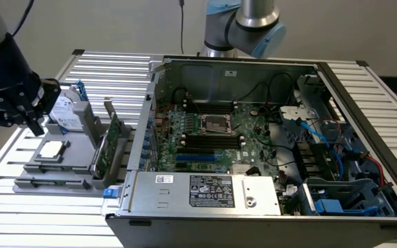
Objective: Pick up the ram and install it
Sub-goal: 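Pick up the ram and move it above insertion slot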
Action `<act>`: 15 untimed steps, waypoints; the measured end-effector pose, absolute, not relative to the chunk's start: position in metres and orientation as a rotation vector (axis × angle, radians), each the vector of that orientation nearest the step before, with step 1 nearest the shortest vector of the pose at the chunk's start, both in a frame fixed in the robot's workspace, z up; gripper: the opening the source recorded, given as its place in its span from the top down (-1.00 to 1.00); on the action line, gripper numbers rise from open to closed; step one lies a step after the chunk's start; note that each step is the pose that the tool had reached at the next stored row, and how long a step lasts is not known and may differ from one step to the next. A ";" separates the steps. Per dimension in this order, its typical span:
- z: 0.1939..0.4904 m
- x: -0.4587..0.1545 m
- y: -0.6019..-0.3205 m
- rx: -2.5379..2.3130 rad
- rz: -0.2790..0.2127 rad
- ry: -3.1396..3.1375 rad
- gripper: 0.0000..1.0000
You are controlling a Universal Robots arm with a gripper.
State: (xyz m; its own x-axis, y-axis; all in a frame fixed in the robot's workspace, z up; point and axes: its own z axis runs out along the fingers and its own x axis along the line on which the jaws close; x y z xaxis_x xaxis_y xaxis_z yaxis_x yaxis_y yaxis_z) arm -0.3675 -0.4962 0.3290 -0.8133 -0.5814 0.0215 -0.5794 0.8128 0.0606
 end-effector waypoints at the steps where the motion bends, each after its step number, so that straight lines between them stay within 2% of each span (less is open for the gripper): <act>1: 0.329 -0.368 -0.496 0.972 -0.079 -2.945 0.79; 15: 0.324 -0.368 -0.496 1.347 -0.046 -2.825 0.79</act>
